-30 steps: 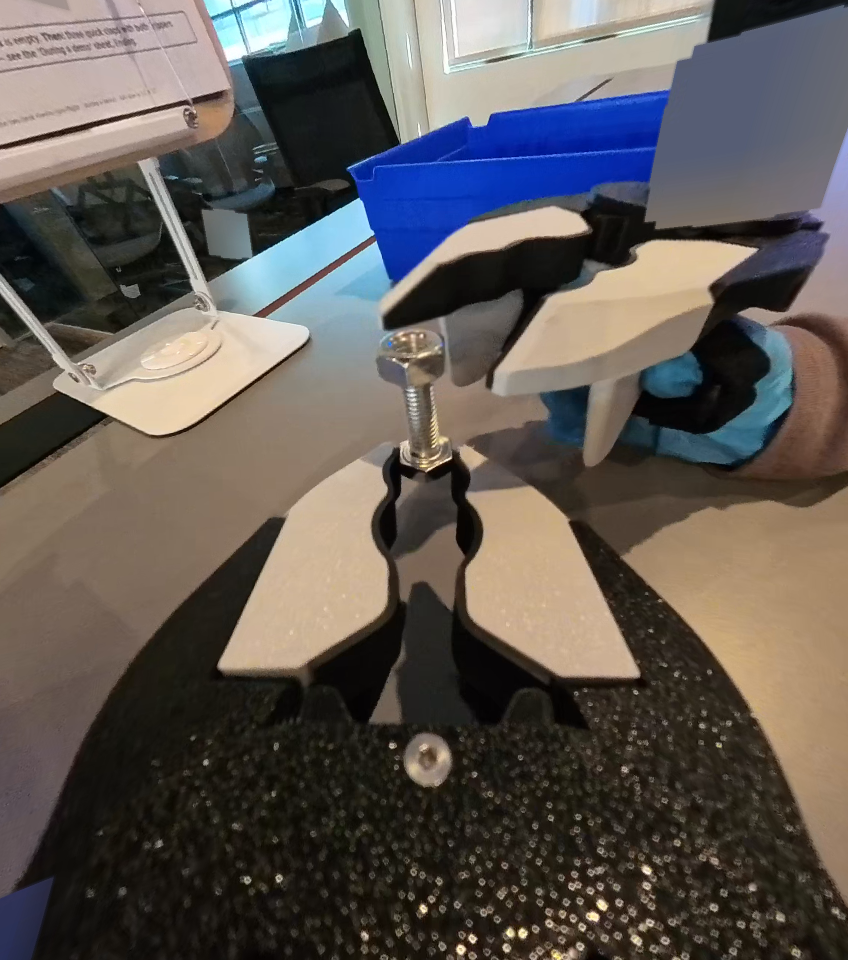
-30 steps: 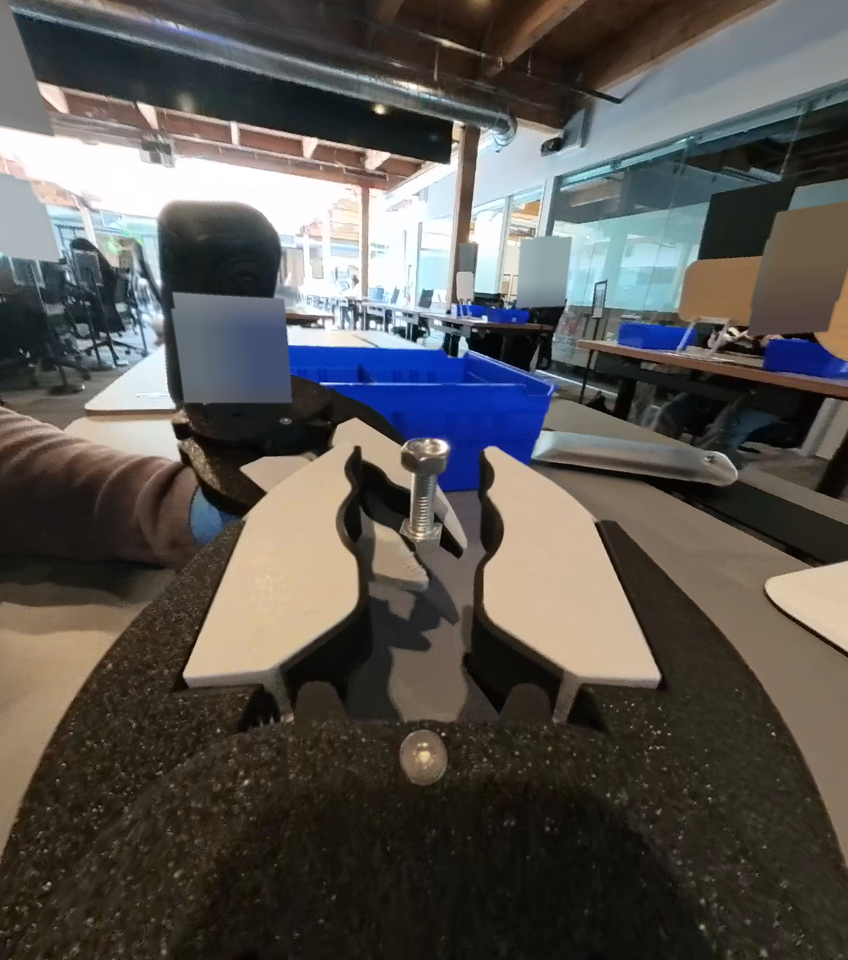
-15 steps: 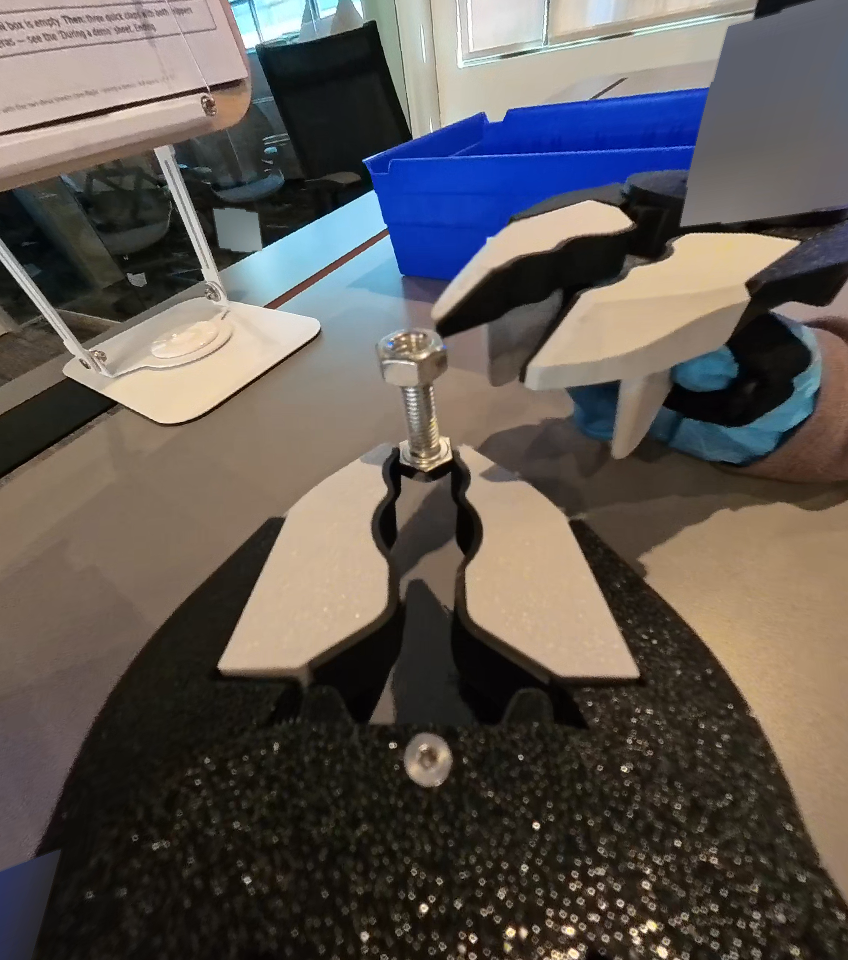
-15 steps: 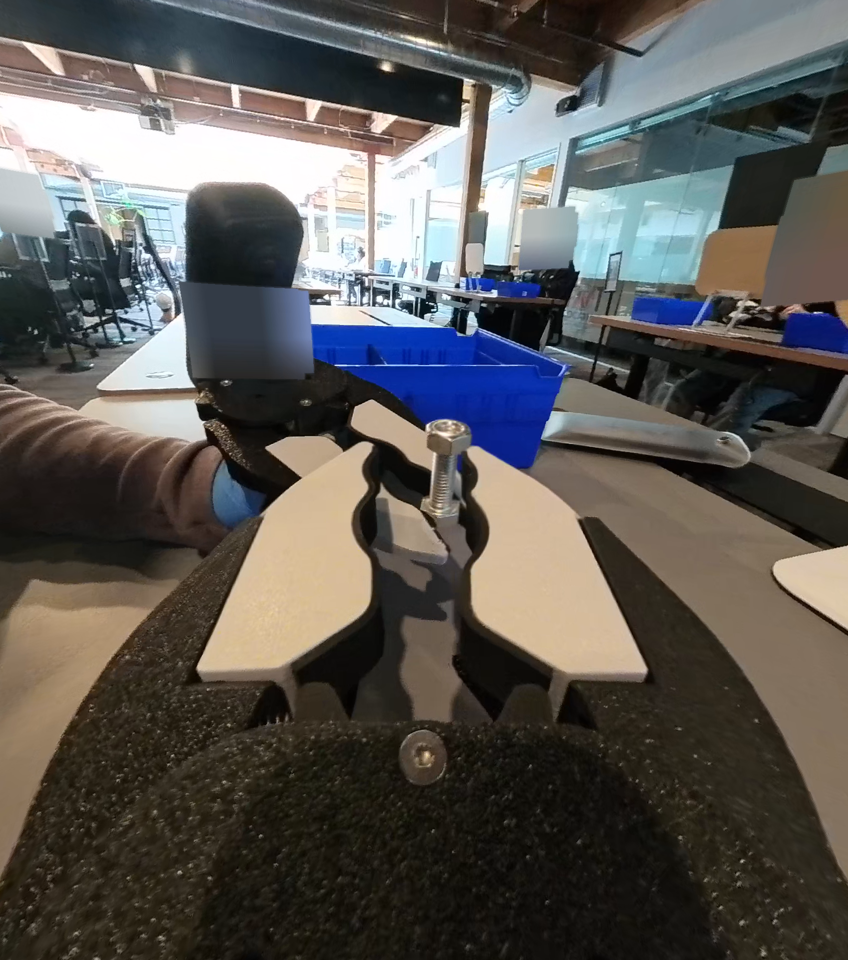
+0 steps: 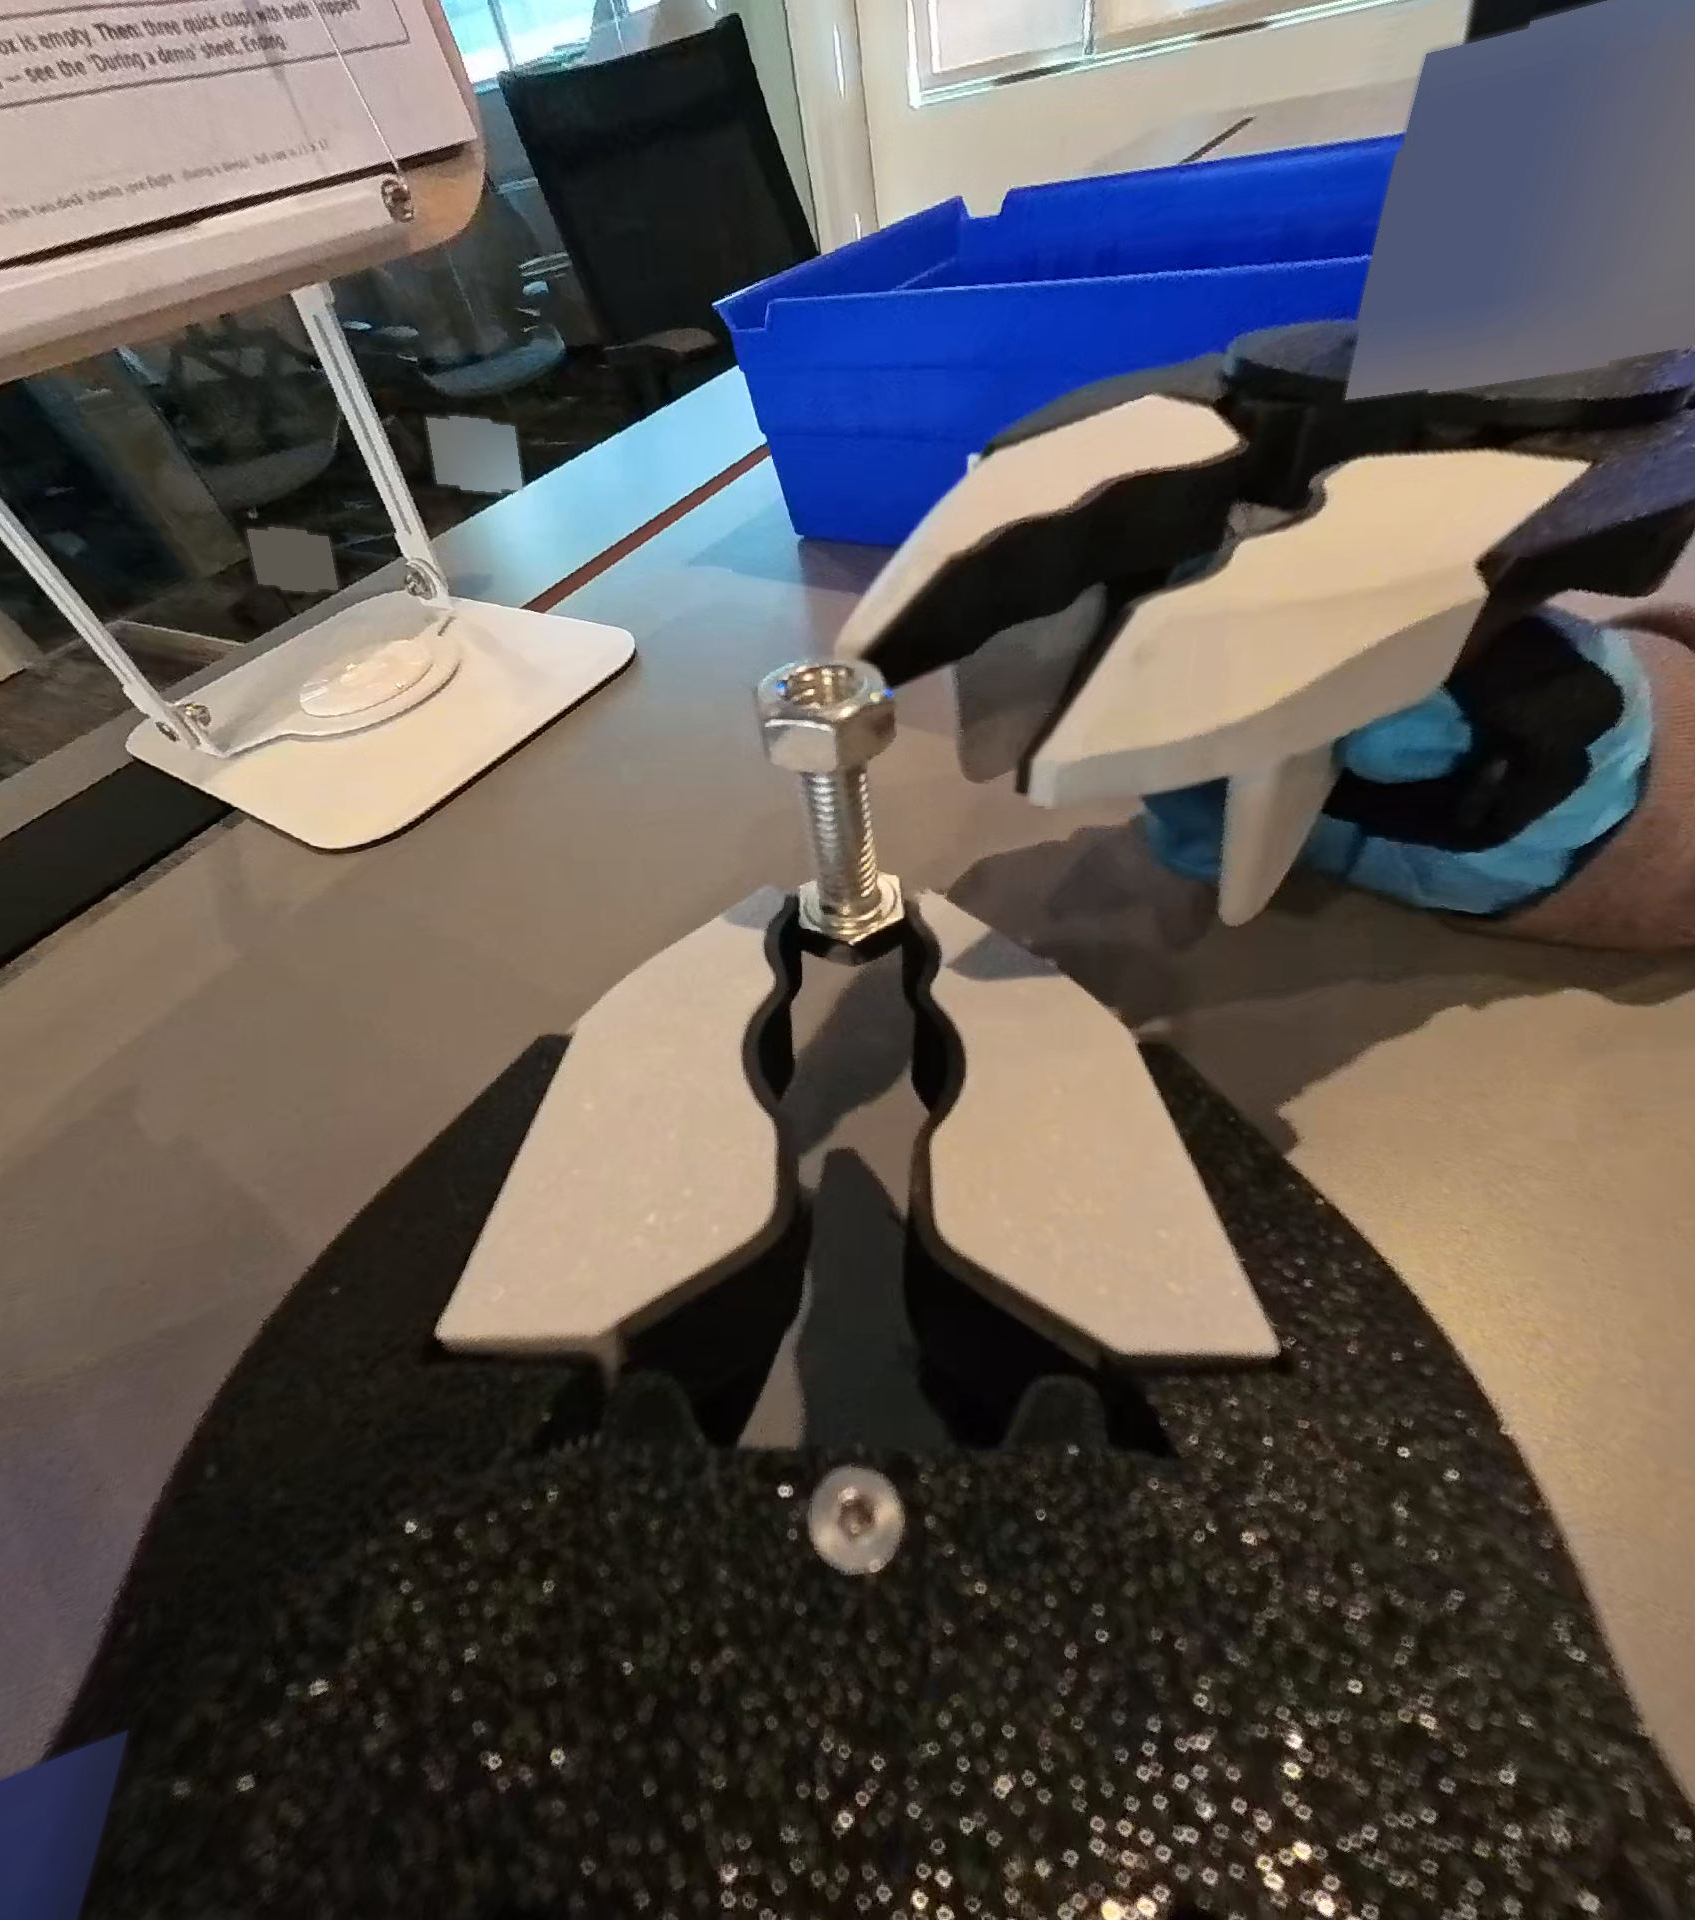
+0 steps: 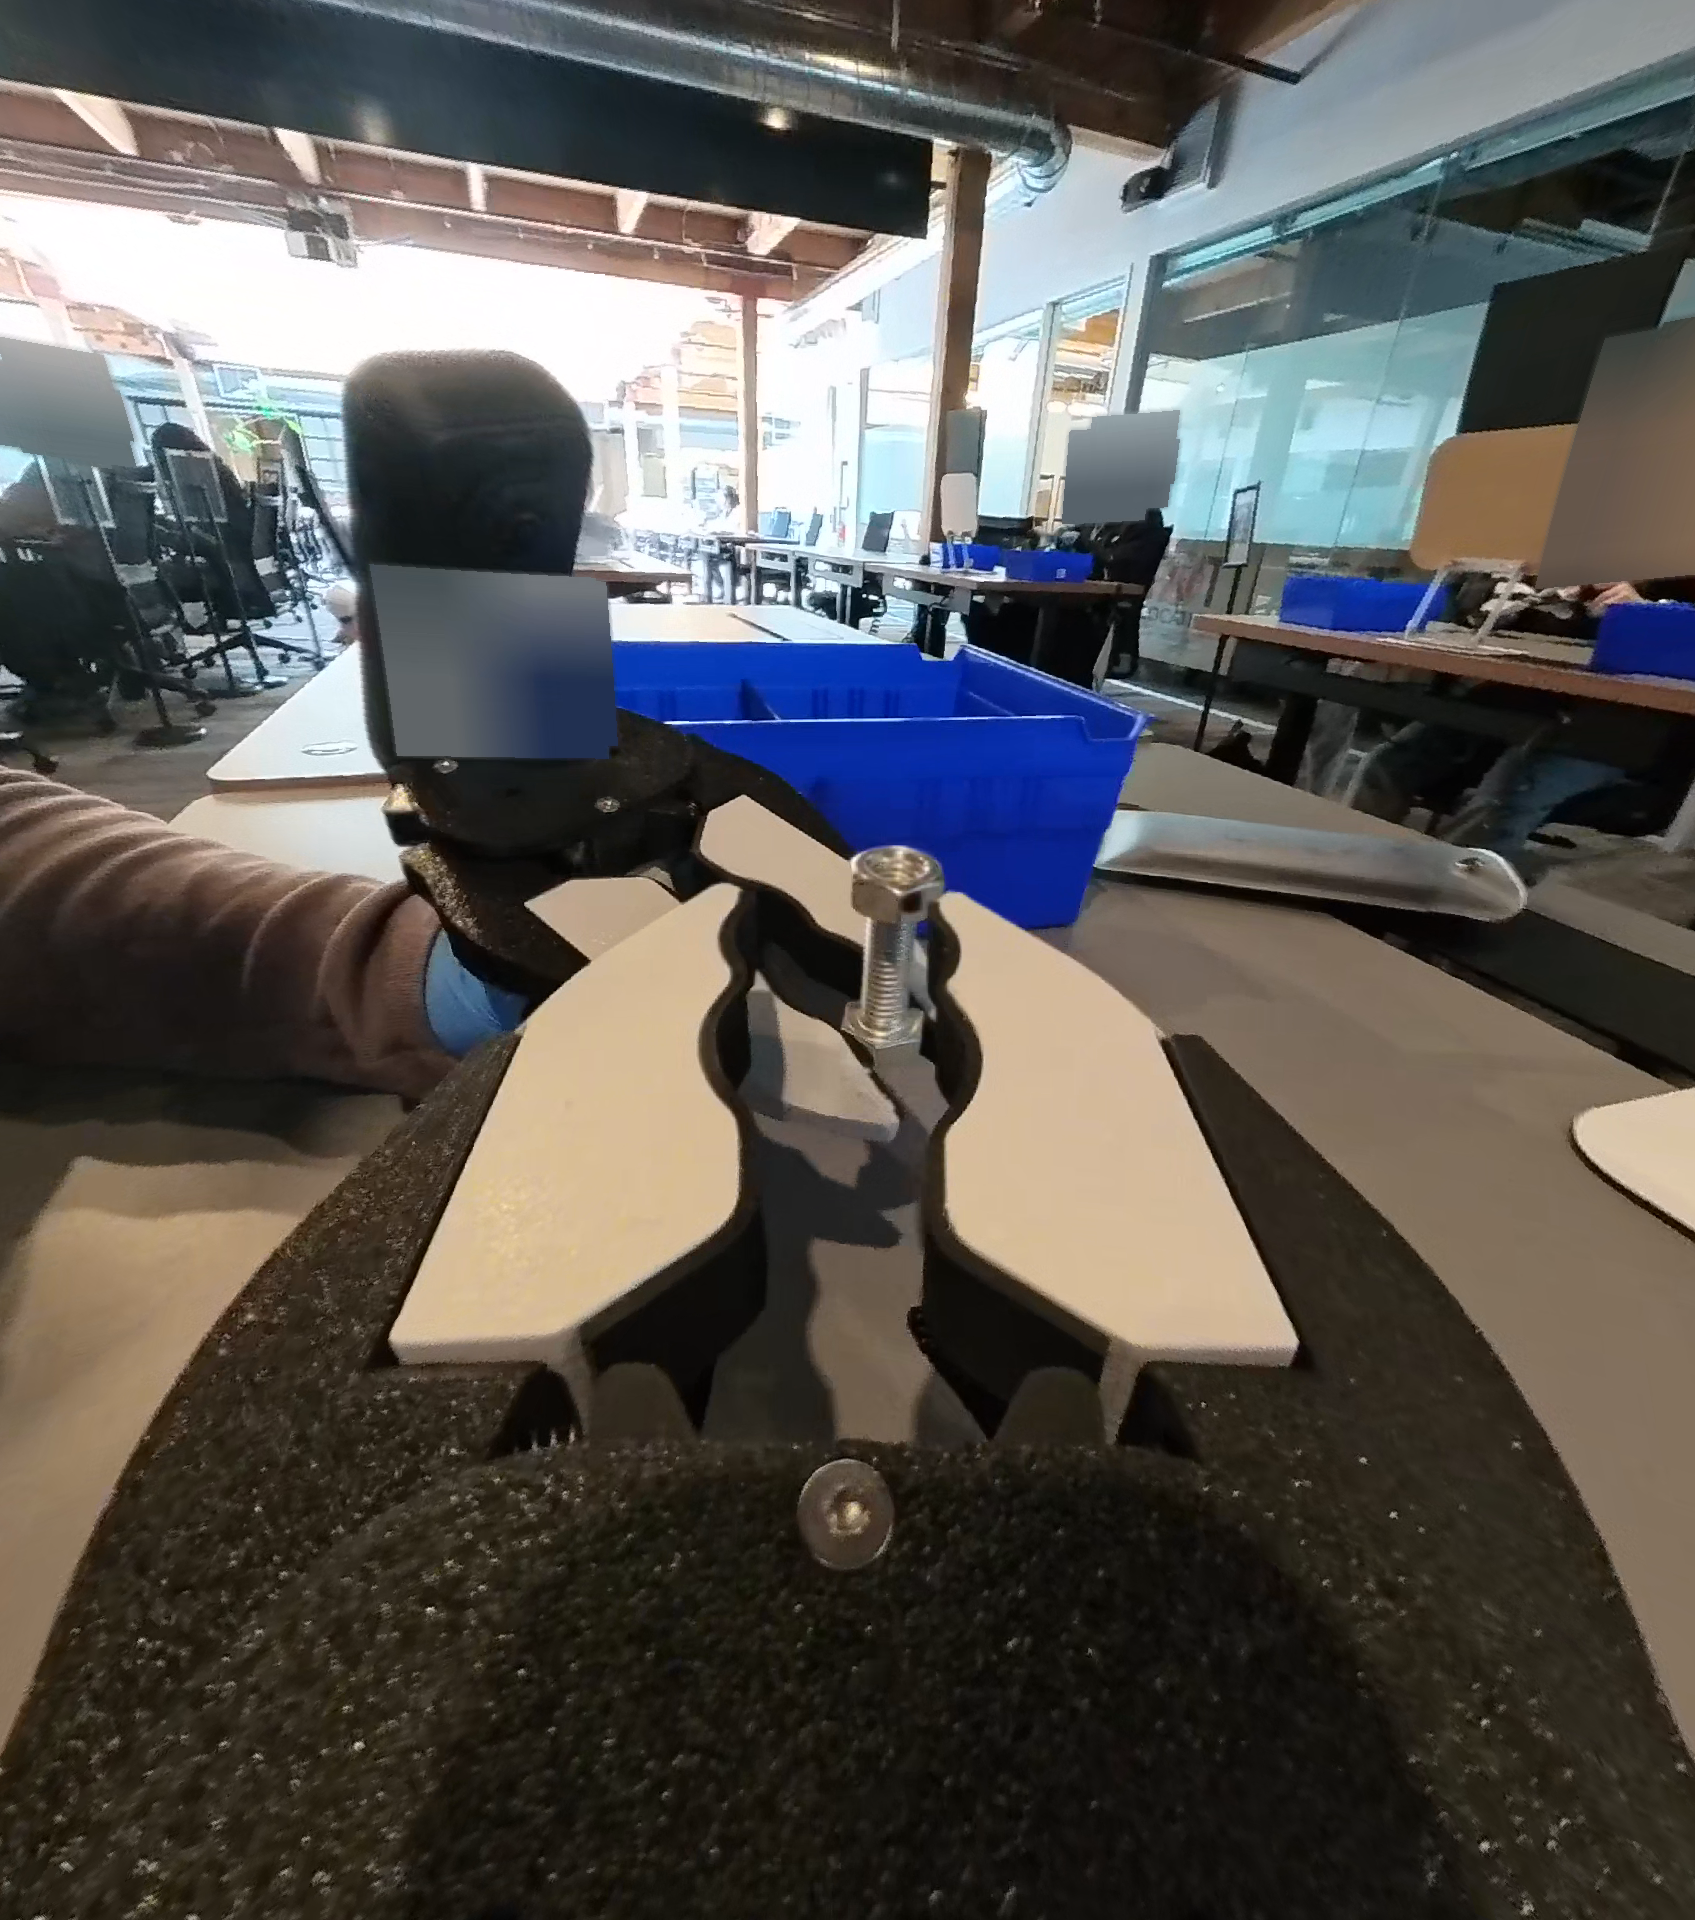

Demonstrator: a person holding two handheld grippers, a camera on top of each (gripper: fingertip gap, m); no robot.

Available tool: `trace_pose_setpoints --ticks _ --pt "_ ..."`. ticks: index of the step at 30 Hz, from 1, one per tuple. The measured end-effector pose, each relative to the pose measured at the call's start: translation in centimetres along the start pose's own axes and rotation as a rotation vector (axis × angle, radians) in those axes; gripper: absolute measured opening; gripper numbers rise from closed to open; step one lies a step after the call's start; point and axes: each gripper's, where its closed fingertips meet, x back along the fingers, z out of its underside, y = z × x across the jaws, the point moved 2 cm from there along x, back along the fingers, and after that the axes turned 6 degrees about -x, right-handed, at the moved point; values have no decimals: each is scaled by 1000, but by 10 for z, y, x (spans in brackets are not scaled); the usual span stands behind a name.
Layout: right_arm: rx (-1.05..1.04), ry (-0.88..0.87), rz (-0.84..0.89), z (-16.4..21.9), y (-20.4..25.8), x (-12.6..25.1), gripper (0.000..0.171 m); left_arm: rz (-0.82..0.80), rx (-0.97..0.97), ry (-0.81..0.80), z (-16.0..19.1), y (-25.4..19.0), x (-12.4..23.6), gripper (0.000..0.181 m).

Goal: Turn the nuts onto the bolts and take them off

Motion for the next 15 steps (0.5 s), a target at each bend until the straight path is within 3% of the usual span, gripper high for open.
trace_pose_setpoints --ticks 3,10,13,15 --pt "-9 9 -38 0 7 2 21 2 11 -4 0 1 0 18" --pt "-5 2 10 1 -1 0 33 2 8 0 0 1 0 18" --pt "-17 24 -51 2 9 1 20 3 16 -4 0 1 0 18" --pt "-2 6 -24 0 7 3 22 4 17 -3 0 2 0 18"
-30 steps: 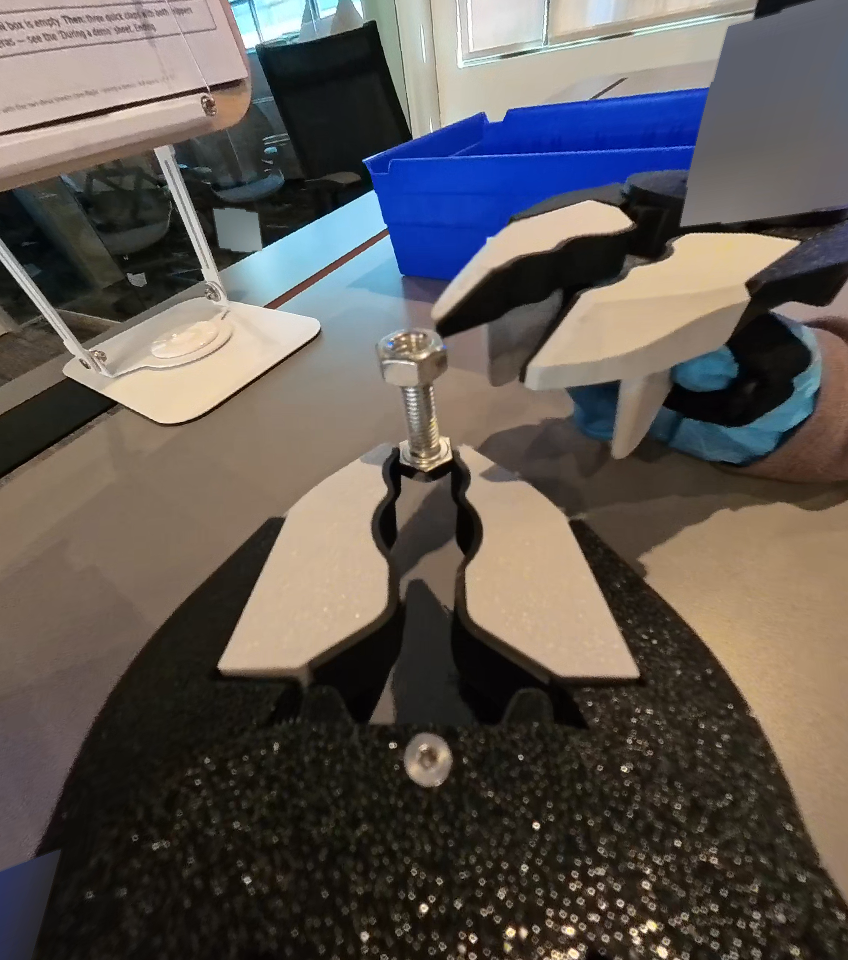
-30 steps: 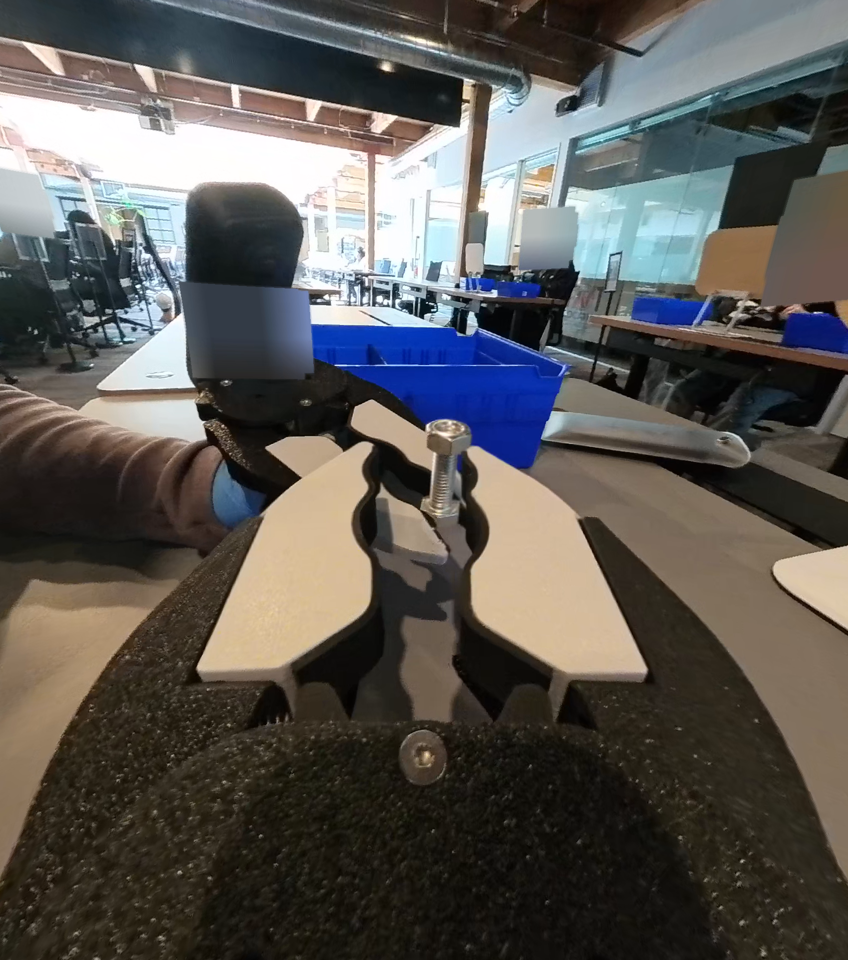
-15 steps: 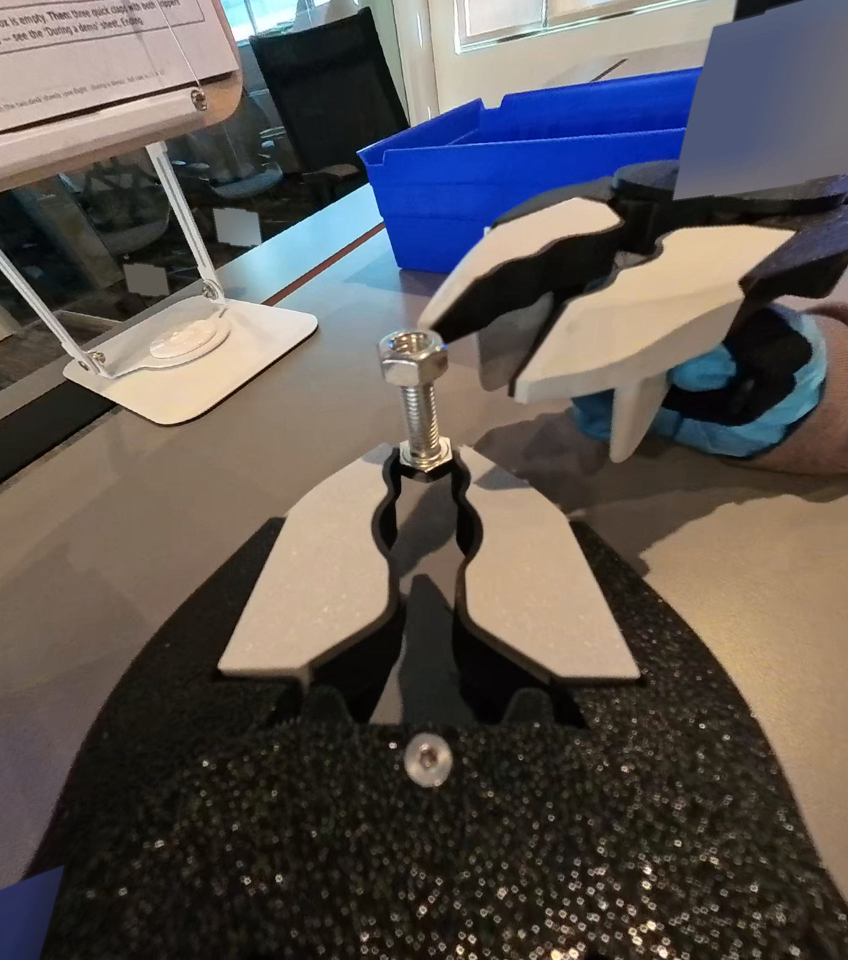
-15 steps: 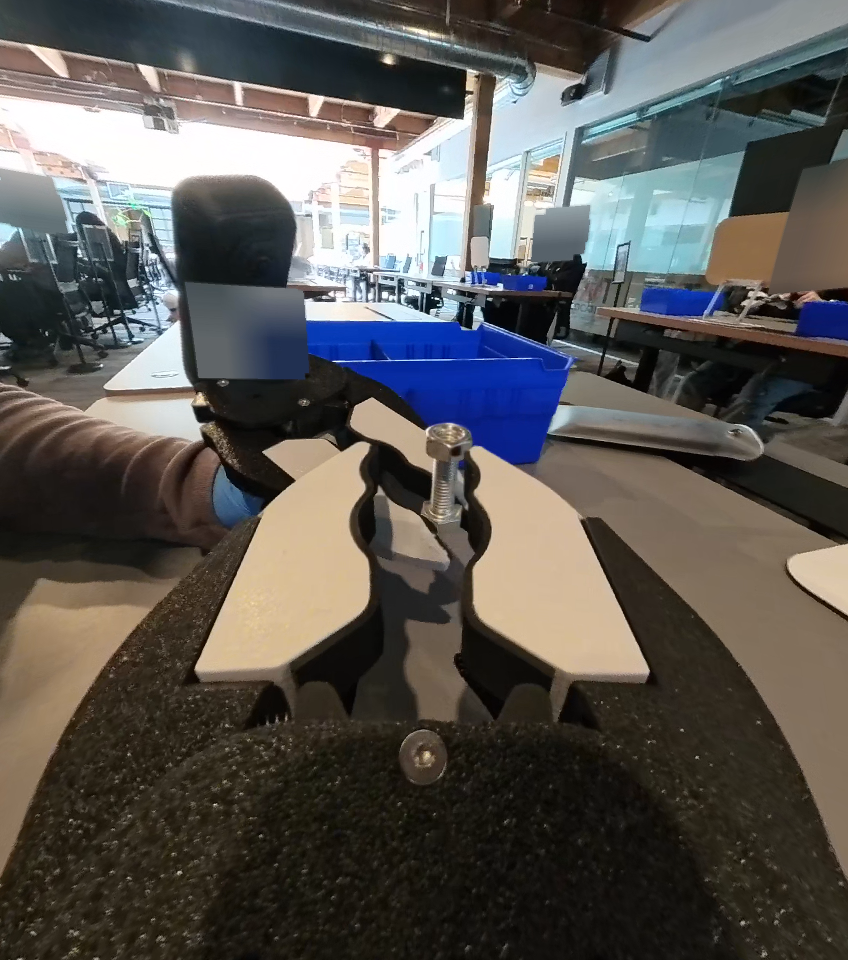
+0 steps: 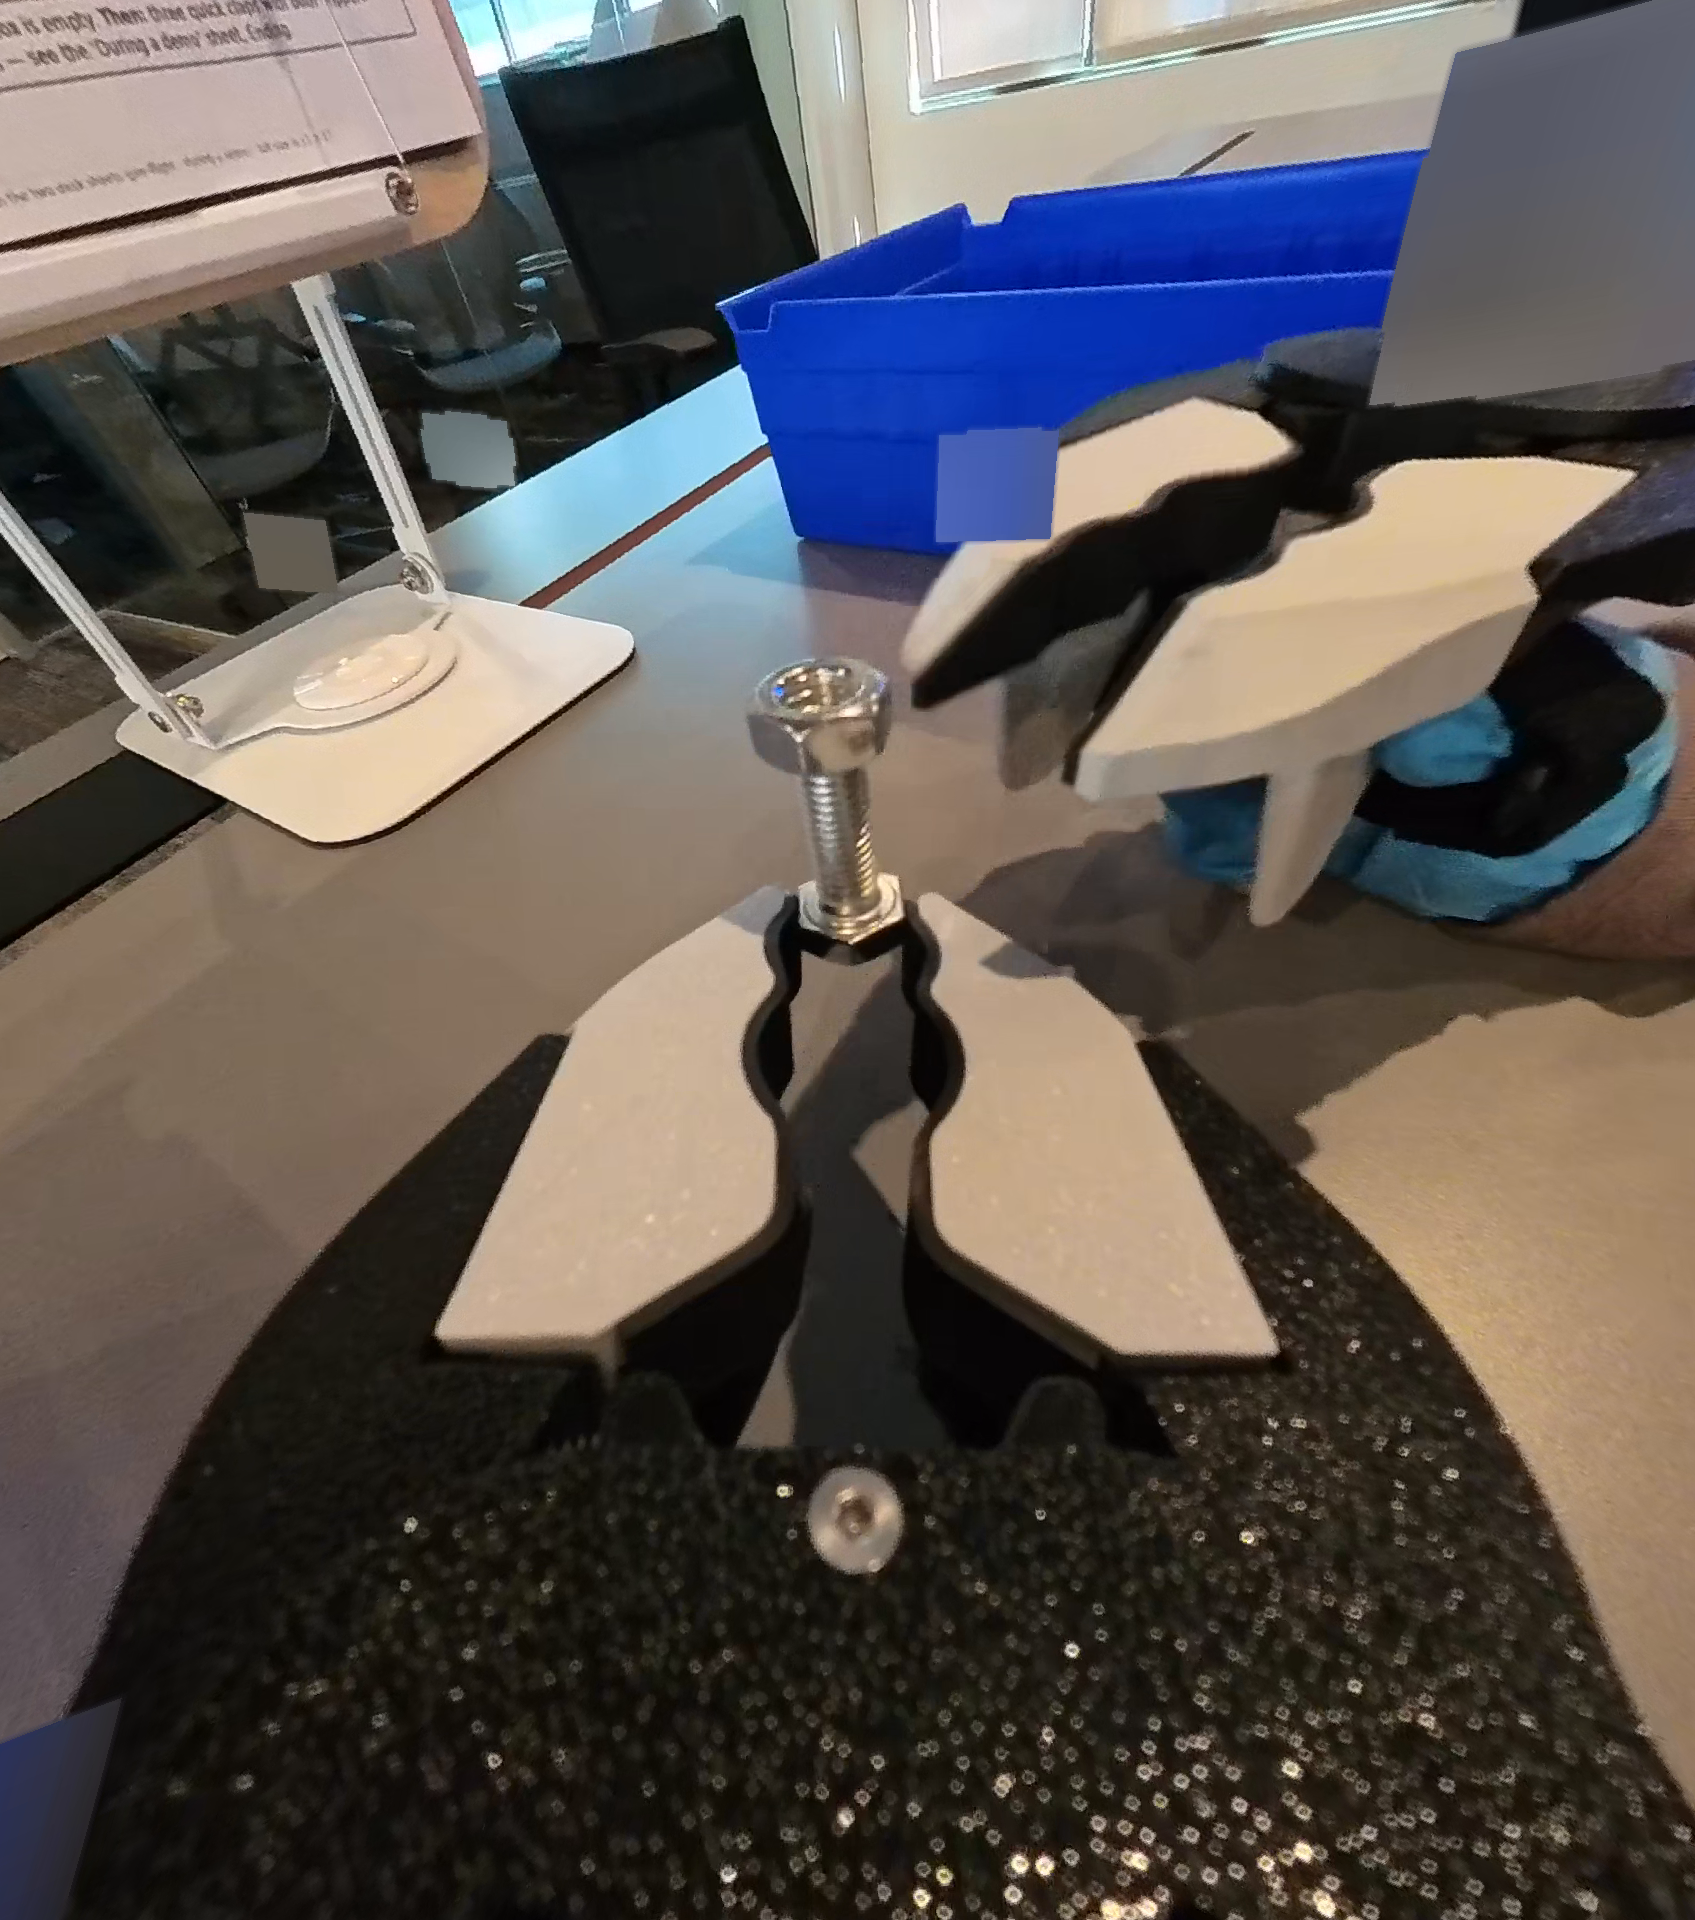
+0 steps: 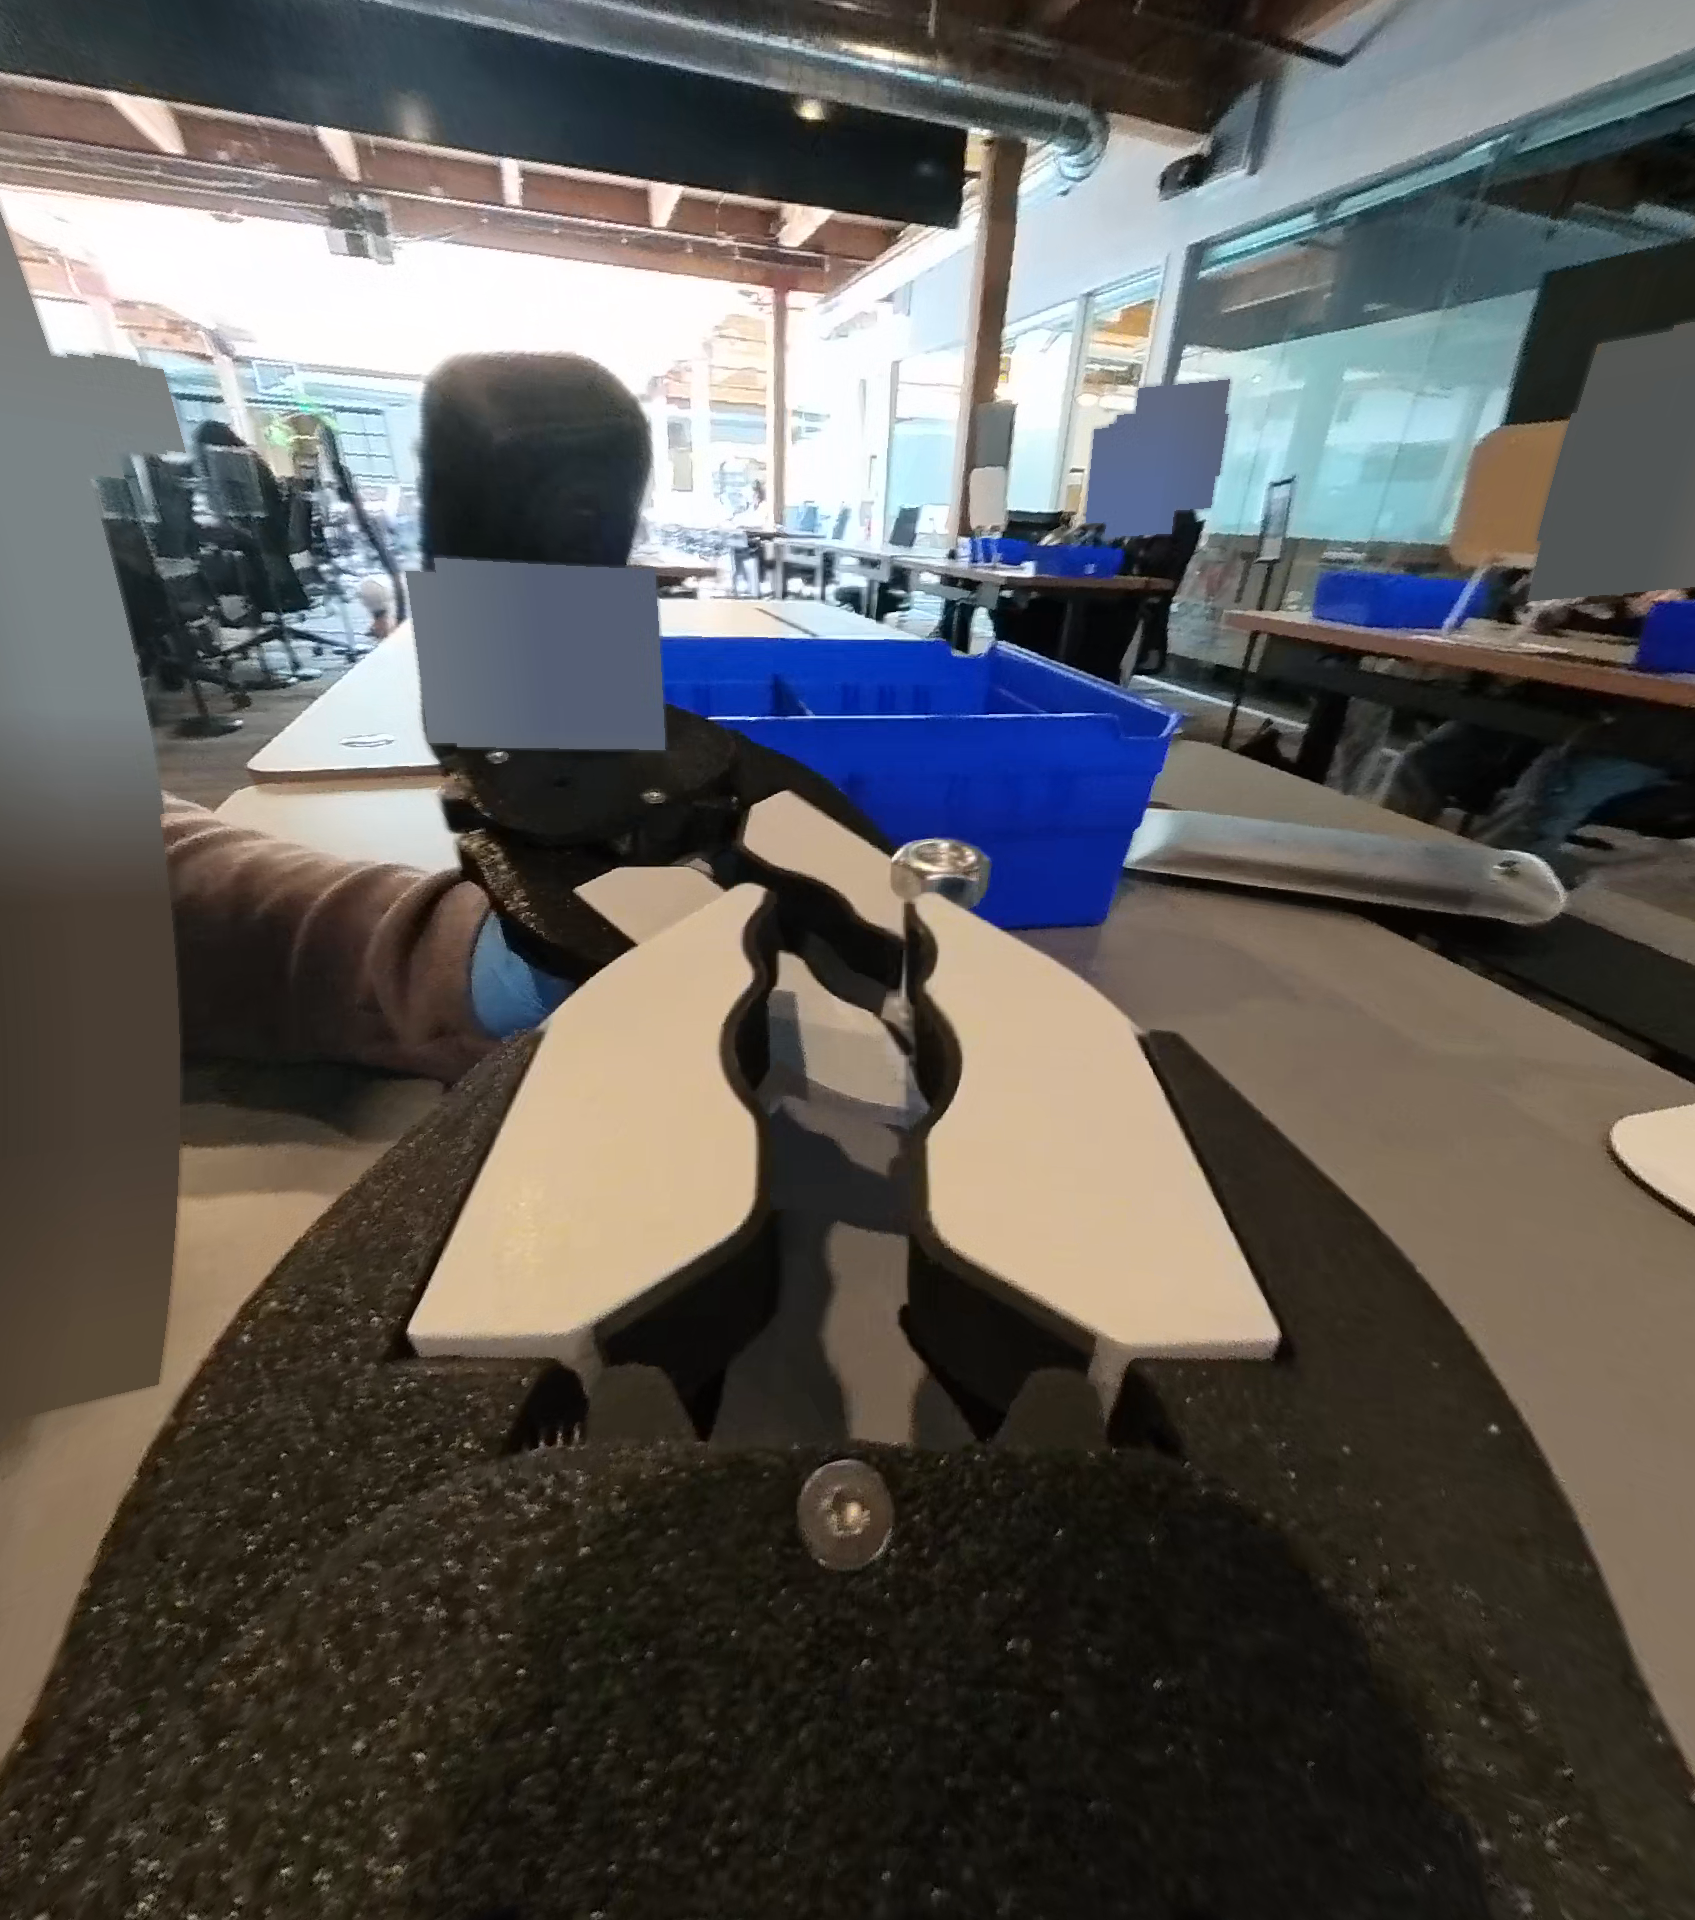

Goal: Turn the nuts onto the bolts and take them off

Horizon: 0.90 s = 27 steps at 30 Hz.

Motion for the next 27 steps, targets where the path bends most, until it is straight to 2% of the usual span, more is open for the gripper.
trace_pose_setpoints --ticks 4,6,8,9,17,19,20,21,27 --pt "0 -16 48 -1 -9 -2 36 0 -6 4 0 -1 0 18" --pt "-8 -2 29 1 -7 -4 35 -1 -4 2 0 0 0 18" --pt "-24 15 -25 2 1 -3 22 0 1 0 0 0 0 18" --pt "-25 12 -26 2 2 -2 21 0 2 0 0 0 0 18" --pt "9 -1 49 1 -9 -5 36 3 -6 4 0 -1 -1 18" --pt "-6 9 16 2 -4 -3 27 2 -2 2 0 0 0 18" --pt "-13 8 -13 1 0 -1 16 3 0 1 0 0 0 18" --pt "-19 5 -17 0 1 0 16 4 2 1 0 0 0 18" --pt "5 -11 55 -1 -10 -4 36 4 -6 6 0 -1 -1 18"
